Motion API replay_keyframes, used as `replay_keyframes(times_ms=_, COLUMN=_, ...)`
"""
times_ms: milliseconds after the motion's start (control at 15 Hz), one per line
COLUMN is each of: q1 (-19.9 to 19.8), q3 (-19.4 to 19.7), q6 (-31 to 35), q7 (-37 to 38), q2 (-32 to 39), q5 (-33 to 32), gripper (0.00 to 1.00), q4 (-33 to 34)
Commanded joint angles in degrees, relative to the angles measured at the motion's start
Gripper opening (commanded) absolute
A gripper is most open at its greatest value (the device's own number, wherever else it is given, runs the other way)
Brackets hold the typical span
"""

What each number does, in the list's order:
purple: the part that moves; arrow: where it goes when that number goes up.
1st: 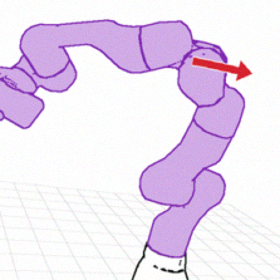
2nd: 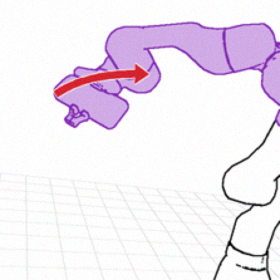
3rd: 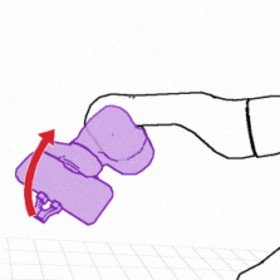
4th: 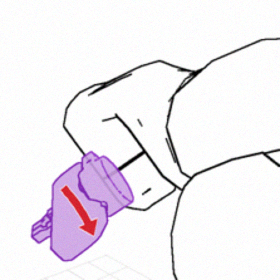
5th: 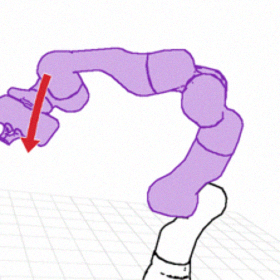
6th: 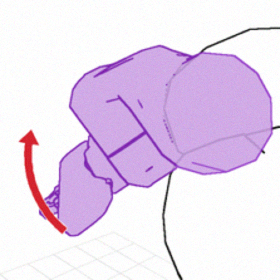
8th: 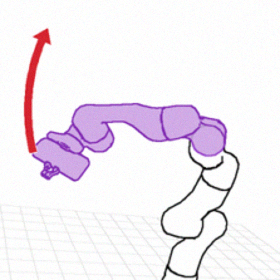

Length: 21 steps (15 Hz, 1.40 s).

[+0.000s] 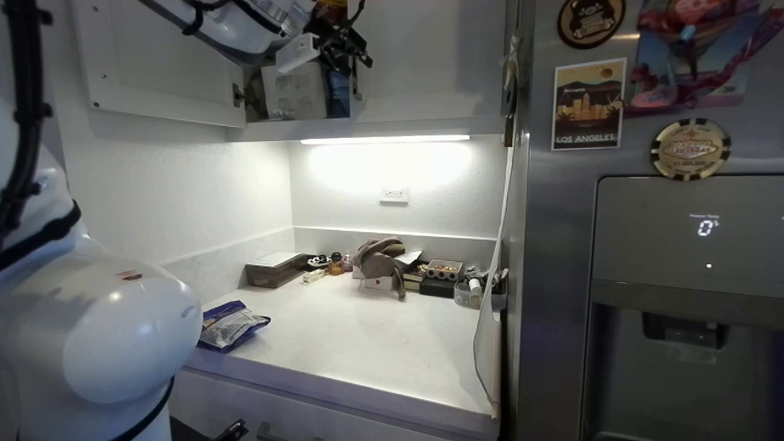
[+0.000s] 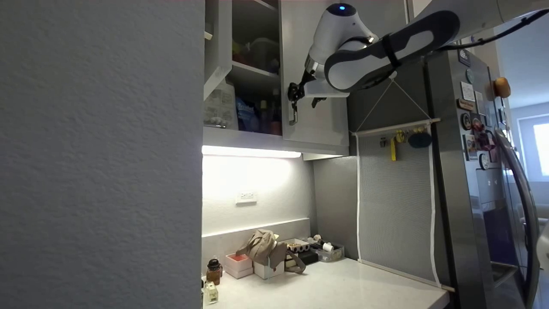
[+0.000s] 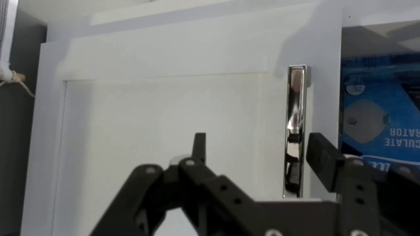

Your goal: Open the left and right door of the upper cabinet

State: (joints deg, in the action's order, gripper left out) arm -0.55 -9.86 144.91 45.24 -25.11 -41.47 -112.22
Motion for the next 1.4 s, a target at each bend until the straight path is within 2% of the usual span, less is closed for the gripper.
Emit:
replay_keyframes(times_ms=0, q1=-1.4, q3=-1.5, q6=-0.3, q7=-1.6, q2=-0.7, q5=1.7, gripper=0.49, q4=-0.4)
replay_keyframes(times_ms=400, q1=-1.8, q3=-3.2, q6=-0.2, q7=-0.7, q2=0.0, q5=1.1, gripper=0.05, q4=0.3)
replay_keyframes(times_ms=467, q1=-1.9, q3=-3.6, q6=-0.2, q7=-0.5, q2=0.2, q5=1.0, gripper=0.0, q4=0.5)
replay_keyframes(times_ms=533, q1=-1.9, q3=-3.2, q6=0.0, q7=-1.1, q2=-0.4, q5=1.3, gripper=0.01, q4=-0.1)
replay_keyframes(times_ms=600, q1=-1.9, q3=-3.3, q6=-0.1, q7=-1.1, q2=-0.3, q5=1.3, gripper=0.33, q4=0.0)
replay_keyframes(times_ms=667, q1=-1.9, q3=-3.1, q6=0.0, q7=-1.4, q2=-0.4, q5=1.5, gripper=0.28, q4=-0.2)
replay_keyframes(times_ms=733, q1=-2.0, q3=-2.6, q6=0.3, q7=-1.6, q2=-0.9, q5=1.6, gripper=0.28, q4=-0.7)
replay_keyframes(times_ms=1333, q1=-3.5, q3=-2.9, q6=0.9, q7=-0.9, q2=-0.3, q5=1.0, gripper=0.93, q4=-0.5)
